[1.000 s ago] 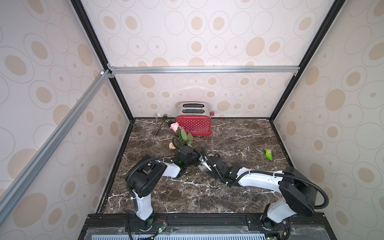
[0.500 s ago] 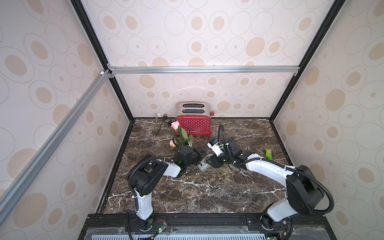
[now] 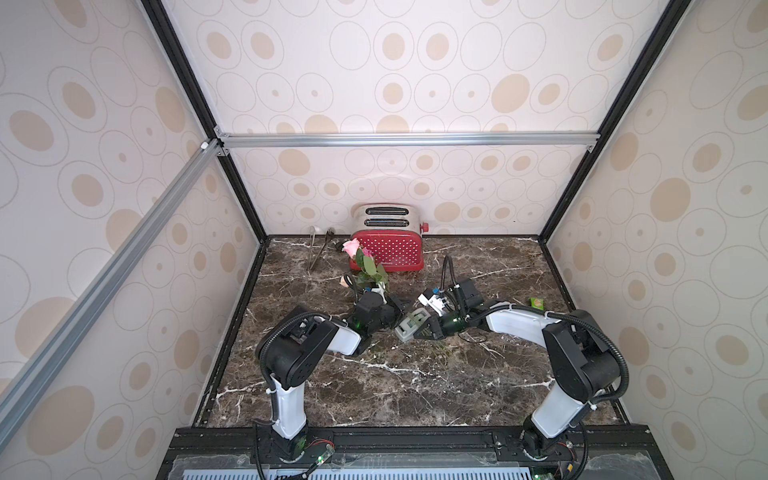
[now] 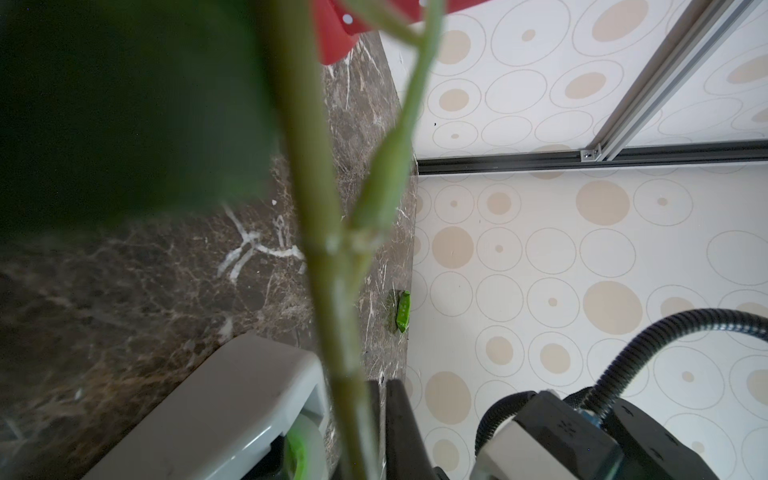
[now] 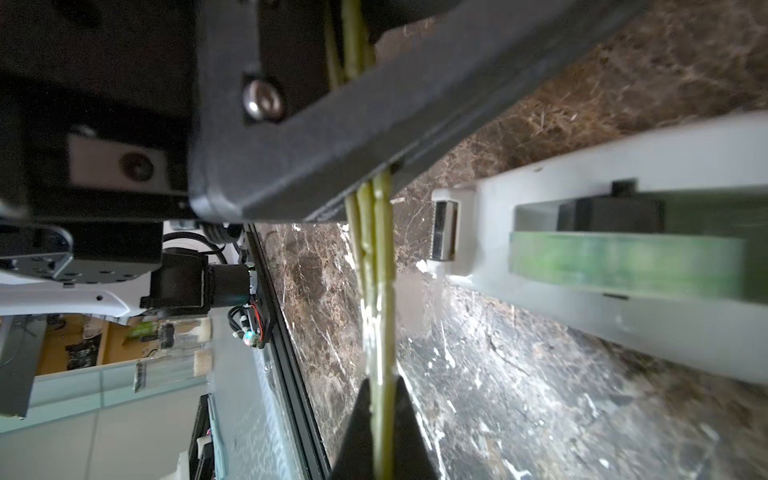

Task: Wrap bouquets with tape
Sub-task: Wrap the tape around the bouquet.

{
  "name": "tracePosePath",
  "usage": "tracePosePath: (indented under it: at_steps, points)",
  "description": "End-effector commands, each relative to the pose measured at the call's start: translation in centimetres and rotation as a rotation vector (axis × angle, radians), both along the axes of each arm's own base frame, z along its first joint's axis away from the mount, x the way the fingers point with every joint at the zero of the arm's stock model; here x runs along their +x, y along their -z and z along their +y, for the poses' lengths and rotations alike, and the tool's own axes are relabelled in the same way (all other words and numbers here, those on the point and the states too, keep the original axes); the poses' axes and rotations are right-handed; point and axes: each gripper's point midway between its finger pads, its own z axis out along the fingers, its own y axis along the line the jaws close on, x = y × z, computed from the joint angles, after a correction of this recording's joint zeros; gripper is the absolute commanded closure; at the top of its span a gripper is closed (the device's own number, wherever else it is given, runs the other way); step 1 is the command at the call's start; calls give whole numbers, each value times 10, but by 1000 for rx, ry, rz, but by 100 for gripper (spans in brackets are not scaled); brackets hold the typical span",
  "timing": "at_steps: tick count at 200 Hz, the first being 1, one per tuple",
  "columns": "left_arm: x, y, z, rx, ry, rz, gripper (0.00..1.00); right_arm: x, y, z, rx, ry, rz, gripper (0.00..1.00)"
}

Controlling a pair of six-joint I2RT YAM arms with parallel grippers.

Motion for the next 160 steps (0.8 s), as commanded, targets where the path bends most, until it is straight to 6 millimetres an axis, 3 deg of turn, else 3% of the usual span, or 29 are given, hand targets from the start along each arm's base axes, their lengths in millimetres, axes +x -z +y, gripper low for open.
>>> tracePosePath:
  at_steps: [1, 11, 21, 53, 94, 128, 143, 160]
  points:
    - [6, -7, 1, -5, -3, -23, 84, 9, -6, -7, -125, 12, -137, 100]
    - [4, -2, 1, -6, -5, 8, 66, 11, -4, -8, -206, 10, -217, 100]
    - [2, 3, 1, -9, -8, 48, 60, 13, -3, -8, -281, 6, -302, 100]
    - [-6, 18, 4, -8, -18, 173, 54, 29, -11, -13, -526, 39, -619, 100]
    - [-10, 19, 6, 46, -17, 243, 56, 35, -33, -2, -757, 37, -1020, 100]
    - [-12, 21, 9, 46, -27, 261, 66, 37, -32, 1, -907, 48, -1185, 100]
    - [-11, 19, 8, 37, -24, 258, 85, 34, -30, 3, -931, 41, -1216, 100]
    - [-10, 19, 7, 35, -22, 252, 100, 31, -28, 4, -943, 42, -1227, 99]
